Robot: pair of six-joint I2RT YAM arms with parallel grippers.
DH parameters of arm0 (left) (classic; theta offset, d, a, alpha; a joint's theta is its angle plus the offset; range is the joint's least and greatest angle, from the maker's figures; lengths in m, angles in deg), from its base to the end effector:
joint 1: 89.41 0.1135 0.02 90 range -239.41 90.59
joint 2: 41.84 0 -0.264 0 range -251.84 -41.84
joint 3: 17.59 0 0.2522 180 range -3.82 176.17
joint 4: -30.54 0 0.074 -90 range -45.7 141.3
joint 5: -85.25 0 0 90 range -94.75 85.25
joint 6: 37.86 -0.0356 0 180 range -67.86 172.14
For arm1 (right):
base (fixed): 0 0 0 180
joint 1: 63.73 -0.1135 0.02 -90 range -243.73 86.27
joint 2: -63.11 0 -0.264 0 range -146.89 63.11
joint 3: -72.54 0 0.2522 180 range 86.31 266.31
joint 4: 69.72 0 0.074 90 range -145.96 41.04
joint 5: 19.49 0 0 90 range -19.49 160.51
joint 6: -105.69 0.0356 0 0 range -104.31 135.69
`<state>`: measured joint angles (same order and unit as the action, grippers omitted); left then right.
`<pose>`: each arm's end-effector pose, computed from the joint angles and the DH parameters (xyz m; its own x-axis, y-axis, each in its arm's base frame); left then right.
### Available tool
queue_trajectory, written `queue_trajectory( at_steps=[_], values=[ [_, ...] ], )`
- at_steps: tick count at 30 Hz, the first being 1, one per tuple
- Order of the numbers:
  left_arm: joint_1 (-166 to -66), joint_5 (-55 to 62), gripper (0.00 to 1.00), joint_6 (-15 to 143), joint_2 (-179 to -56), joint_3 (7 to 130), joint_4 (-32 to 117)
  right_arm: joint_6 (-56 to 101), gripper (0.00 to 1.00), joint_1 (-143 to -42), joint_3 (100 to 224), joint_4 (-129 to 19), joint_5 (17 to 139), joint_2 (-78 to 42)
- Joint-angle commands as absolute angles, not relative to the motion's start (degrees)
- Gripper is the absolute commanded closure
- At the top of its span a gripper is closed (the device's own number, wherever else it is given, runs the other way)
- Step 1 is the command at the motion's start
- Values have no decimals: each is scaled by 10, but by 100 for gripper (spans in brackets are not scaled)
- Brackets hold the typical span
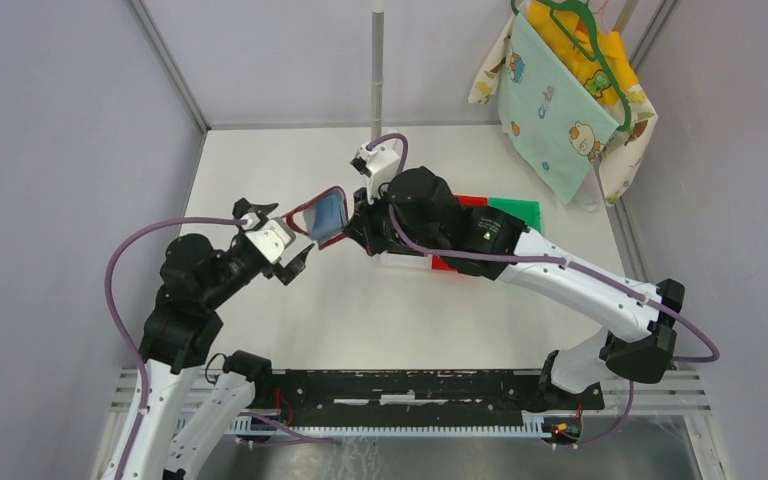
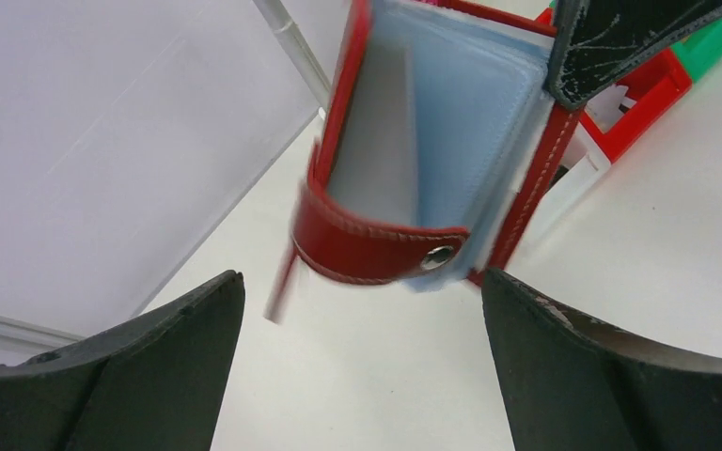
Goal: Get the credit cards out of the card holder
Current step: Open the card holder.
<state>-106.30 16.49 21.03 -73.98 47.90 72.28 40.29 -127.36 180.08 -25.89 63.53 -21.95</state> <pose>0.1045 -0.0452 0.3770 0.1976 0.4433 -0.8743 0.5976 0.6525 0.4659 0.1514 0.2957 0.4331 -0.4963 -0.0708 -0.8653 -0.6956 0.6288 0.3475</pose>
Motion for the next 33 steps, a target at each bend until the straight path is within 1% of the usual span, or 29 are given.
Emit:
queue_trajectory(
  at_steps=[1,3,5,6,8,10,17,23,33],
  values=[
    [-1062,188,0,281,-724,515,721,384,100,-1276,1827,-241,605,-189],
    [-1061,206,0,329,-712,516,710,382,100,-1276,1833,-237,604,-193],
    [-1062,189,0,435,-709,518,678,382,100,-1277,1838,-233,611,-201],
    [-1062,206,0,465,-712,523,676,382,100,-1277,1843,-229,616,-208],
    [-1062,242,0,506,-712,521,668,383,100,-1279,1856,-220,623,-224],
    [-1062,256,0,513,-710,508,661,383,100,-1288,1866,-217,625,-235],
    [-1061,275,0,456,-720,467,679,376,100,-1312,1931,-192,618,-287],
    [-1062,260,0,389,-721,453,687,372,100,-1320,1968,-182,624,-318],
    [-1062,213,1,274,-695,445,708,358,100,-1321,1967,-170,618,-314]
  ],
)
